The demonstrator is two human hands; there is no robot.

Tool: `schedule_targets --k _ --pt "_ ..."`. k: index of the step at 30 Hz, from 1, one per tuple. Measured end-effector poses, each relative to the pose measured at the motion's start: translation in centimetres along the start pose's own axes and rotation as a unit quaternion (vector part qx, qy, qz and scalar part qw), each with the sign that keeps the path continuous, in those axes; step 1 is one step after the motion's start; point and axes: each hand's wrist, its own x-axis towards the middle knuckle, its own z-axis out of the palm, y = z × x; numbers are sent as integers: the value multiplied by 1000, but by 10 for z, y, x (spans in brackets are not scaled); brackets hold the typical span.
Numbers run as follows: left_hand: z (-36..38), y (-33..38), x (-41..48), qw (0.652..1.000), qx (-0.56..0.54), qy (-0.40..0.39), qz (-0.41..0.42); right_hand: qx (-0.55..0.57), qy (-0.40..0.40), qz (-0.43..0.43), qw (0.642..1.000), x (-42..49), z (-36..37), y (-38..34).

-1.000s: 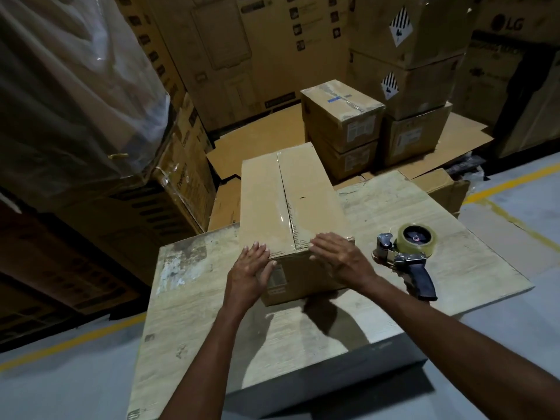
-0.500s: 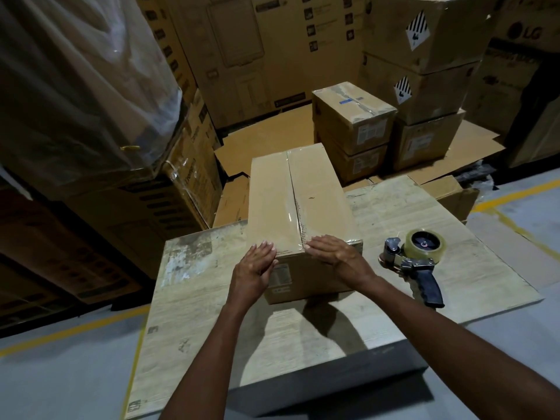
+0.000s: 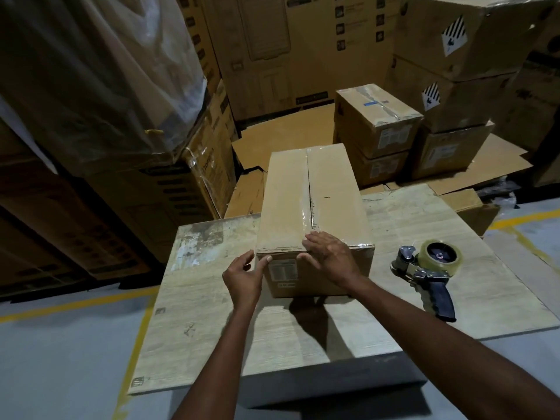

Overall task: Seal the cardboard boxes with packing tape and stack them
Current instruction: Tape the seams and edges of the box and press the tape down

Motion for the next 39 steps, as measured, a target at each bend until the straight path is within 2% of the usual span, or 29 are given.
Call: schedule_targets --k 6,11,18,22,26,29,32,35,39 --pt "-3 9 3 994 -81 -43 -66 35 5 25 999 -2 1 3" --pt "-3 6 4 985 -106 -22 -136 44 -8 32 998 -1 0 2" --pt "8 17 -17 988 -90 36 -116 43 -13 32 998 1 -2 2" --pt "24 35 -30 981 -80 76 -161 43 -17 34 998 1 -4 -1" --pt "34 57 -33 956 -100 98 -258 33 -33 15 999 0 -3 3" --pt "38 75 -24 912 -167 123 -355 28 -52 8 998 0 -1 8" --pt "35 92 -15 871 -238 109 -415 46 -55 13 997 0 -3 8" --pt "27 97 -9 851 -283 73 -437 49 -48 4 998 -1 -5 6" --pt "17 93 -8 853 -305 9 -423 47 -36 -14 998 0 -2 7"
